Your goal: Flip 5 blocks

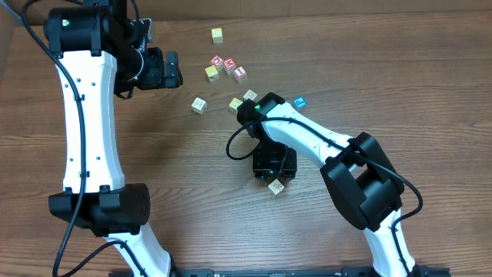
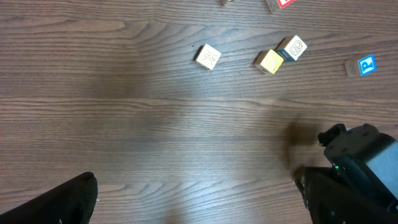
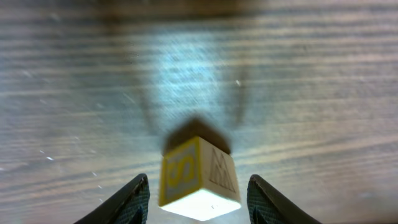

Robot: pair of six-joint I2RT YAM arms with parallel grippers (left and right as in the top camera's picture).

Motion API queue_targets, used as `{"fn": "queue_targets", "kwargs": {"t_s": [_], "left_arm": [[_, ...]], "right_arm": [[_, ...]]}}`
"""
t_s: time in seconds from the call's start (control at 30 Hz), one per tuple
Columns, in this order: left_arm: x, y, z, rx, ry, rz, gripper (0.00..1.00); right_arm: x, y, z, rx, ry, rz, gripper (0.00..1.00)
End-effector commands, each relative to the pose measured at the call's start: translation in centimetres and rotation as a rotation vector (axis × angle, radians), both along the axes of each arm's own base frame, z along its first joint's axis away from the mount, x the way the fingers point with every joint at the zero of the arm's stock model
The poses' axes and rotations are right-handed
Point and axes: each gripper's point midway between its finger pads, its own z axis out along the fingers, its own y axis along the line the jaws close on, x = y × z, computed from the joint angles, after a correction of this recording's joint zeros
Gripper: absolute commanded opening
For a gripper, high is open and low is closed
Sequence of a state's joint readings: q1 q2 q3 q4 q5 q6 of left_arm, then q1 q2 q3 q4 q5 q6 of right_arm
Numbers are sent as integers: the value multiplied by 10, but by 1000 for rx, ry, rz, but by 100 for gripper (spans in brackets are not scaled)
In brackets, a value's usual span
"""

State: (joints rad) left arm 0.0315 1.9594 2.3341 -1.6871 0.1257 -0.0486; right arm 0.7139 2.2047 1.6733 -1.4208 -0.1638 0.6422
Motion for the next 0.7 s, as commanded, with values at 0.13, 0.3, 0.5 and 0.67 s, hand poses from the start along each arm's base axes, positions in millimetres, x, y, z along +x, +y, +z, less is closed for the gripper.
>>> {"fn": "queue_targets", "kwargs": {"t_s": [0.13,0.3,0.5,0.67], "left_arm": [[0,-1,-5,8,15,-16,100],[0,-1,-5,8,15,-16,100],[0,-1,-5,8,15,-16,100],[0,-1,-5,8,15,-16,100]], "right_arm": [[-7,-3,0,-19,13,34,52],[-8,-1,-7,-9,1,42,53],[-8,0,-7,-7,3,40,52],[-13,1,-6,-17,13,21,47]]}}
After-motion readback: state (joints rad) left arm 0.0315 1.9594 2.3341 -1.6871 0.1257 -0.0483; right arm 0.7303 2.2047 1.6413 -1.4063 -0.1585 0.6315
